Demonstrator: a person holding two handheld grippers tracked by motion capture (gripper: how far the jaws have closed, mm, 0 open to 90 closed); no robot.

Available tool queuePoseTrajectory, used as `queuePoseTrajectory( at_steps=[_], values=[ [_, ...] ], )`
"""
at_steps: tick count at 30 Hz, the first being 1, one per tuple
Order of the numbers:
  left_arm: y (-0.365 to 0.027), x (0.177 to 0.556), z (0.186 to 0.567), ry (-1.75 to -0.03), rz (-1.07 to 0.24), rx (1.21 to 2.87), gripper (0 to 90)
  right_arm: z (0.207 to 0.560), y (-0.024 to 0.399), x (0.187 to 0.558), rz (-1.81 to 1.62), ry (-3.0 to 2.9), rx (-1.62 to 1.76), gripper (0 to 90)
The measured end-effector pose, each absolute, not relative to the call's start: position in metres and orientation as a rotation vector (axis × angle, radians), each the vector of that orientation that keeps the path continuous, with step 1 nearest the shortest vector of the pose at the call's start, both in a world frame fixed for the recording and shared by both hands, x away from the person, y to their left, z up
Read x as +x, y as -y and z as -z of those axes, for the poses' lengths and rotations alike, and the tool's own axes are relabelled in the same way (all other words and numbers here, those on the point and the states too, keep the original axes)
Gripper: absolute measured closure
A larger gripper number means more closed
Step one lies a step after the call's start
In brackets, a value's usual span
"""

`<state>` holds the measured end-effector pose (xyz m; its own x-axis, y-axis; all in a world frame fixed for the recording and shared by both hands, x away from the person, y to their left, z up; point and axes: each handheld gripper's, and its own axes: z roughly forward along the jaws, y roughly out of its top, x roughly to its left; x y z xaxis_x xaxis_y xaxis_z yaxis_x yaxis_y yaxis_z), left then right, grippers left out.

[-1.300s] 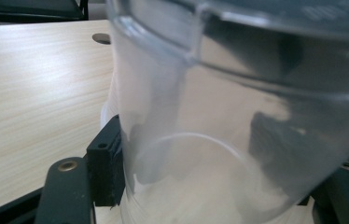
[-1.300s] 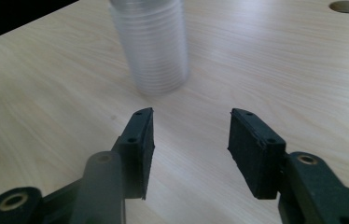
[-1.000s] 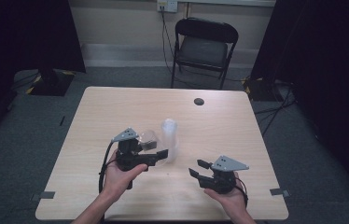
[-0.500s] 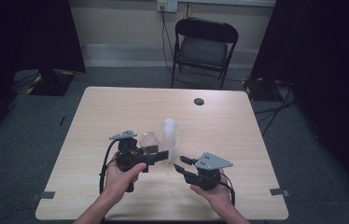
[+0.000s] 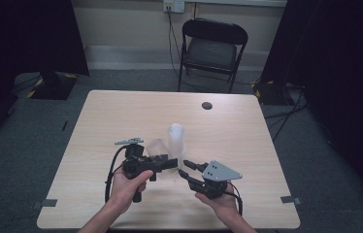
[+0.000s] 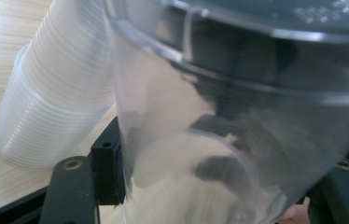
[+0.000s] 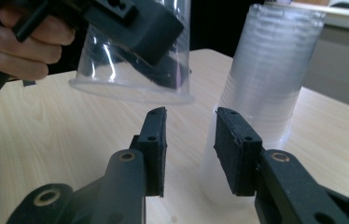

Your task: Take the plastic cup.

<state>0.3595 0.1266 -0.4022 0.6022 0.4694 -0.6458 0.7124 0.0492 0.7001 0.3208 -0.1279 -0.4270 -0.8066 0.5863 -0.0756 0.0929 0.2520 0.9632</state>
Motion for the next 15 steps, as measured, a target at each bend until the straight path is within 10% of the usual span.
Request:
queuePoseTrajectory(
  at_steps=[15],
  values=[
    [-0.129, 0.362, 0.409, -1.038, 0.393, 1.498, 35.0, 0.423, 0.115, 0.324, -1.629, -2.064, 0.515, 68.3]
  ],
)
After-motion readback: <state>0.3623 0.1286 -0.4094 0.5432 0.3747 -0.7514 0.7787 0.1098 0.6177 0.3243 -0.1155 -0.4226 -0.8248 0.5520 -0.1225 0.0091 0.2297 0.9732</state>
